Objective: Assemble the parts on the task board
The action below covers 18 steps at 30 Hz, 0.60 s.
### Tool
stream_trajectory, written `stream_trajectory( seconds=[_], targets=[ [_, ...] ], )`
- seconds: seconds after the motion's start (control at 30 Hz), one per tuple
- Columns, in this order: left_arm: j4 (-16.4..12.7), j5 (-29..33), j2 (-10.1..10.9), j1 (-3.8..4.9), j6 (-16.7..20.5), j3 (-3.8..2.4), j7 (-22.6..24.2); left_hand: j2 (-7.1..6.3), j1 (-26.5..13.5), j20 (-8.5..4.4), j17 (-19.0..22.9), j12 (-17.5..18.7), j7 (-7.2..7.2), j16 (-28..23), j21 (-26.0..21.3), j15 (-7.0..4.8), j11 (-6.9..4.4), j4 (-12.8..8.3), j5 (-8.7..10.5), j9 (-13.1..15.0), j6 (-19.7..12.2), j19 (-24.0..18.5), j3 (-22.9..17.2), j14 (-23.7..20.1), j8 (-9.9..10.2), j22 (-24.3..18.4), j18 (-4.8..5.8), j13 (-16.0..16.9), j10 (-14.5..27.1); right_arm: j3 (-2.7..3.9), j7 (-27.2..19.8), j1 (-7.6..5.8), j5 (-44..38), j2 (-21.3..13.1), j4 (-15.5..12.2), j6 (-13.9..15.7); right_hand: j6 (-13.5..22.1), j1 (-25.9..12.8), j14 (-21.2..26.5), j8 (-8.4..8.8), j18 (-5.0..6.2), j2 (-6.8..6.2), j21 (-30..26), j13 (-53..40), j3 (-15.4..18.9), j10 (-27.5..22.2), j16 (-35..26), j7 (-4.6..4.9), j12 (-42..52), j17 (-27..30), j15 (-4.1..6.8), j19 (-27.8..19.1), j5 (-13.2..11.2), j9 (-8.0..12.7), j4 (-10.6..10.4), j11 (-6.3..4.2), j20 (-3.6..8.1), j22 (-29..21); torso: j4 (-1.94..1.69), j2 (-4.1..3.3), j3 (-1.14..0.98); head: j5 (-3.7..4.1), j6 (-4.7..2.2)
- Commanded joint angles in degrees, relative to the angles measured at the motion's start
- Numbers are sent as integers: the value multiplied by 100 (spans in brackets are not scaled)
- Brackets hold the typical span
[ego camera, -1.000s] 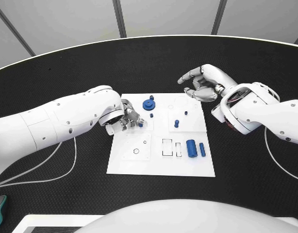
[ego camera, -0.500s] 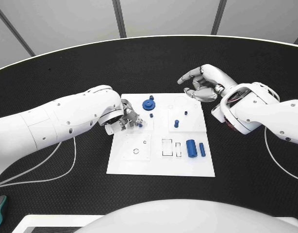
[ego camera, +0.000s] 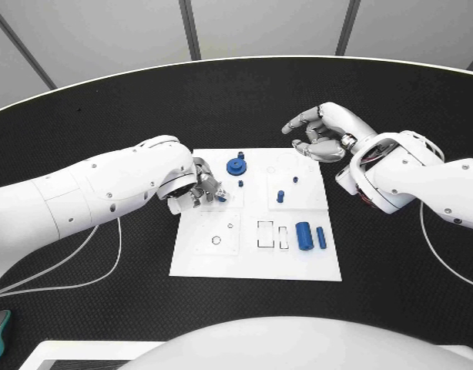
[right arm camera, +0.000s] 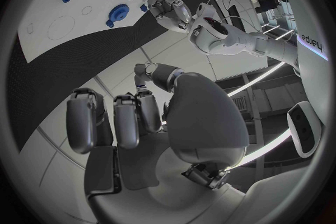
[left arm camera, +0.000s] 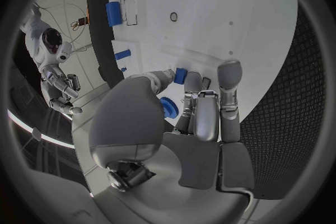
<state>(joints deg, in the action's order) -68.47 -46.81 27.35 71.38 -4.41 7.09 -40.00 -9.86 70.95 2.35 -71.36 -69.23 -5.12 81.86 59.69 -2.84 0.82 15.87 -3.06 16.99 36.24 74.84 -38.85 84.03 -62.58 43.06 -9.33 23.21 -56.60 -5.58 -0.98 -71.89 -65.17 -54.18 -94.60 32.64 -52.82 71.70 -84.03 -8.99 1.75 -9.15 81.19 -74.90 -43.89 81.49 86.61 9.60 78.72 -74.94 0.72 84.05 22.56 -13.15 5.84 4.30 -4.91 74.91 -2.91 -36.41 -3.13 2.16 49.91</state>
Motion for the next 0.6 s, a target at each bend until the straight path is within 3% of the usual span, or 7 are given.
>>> stream_trajectory(
  seconds=[0.03,0.2,0.47,0.6],
  targets=[
    [-2,14,1,0,-20,0,-13,0,69,-46,-8,4,40,17,28,-53,-42,-10,12,-4,-14,13,-84,98,-36,17,74,-6,8,0,0,0,0,0,1,-1,-50,-51,-437,39,60,-18,5,-409,-2,-19,-27,2,1,-814,-37,223,13,9,20,-4,-40,808,2,2,-2,-1,9],
    [-6,79,7,0,-22,0,2,7,114,-44,-55,-38,58,39,68,-63,-56,-41,12,-13,26,33,-235,113,-50,76,85,100,-82,0,0,0,0,0,2,-1,-50,-51,-437,39,60,-18,5,-409,-2,-19,-27,2,1,-814,-37,223,13,9,20,-4,-40,808,0,-2,2,5,9],
    [-50,146,40,0,119,0,98,186,216,-45,-261,-10,82,134,182,-92,-87,-177,14,-12,61,85,-821,171,-114,234,110,157,-250,0,-3,0,0,-1,-1,-1,-56,-56,-437,39,60,-15,5,-410,0,-17,-26,2,4,-816,-37,223,13,9,17,-5,-40,809,-3,-3,3,8,2],
    [-84,159,73,0,169,-1,137,211,220,-40,-303,3,72,153,204,-87,-80,-246,15,-1,48,90,-986,182,-145,262,116,161,-281,0,-5,0,0,-2,-2,0,-56,-56,-437,39,60,-15,5,-410,0,-17,-26,2,4,-816,-37,223,13,9,17,-5,-40,809,-1,-4,3,8,3]
  ],
)
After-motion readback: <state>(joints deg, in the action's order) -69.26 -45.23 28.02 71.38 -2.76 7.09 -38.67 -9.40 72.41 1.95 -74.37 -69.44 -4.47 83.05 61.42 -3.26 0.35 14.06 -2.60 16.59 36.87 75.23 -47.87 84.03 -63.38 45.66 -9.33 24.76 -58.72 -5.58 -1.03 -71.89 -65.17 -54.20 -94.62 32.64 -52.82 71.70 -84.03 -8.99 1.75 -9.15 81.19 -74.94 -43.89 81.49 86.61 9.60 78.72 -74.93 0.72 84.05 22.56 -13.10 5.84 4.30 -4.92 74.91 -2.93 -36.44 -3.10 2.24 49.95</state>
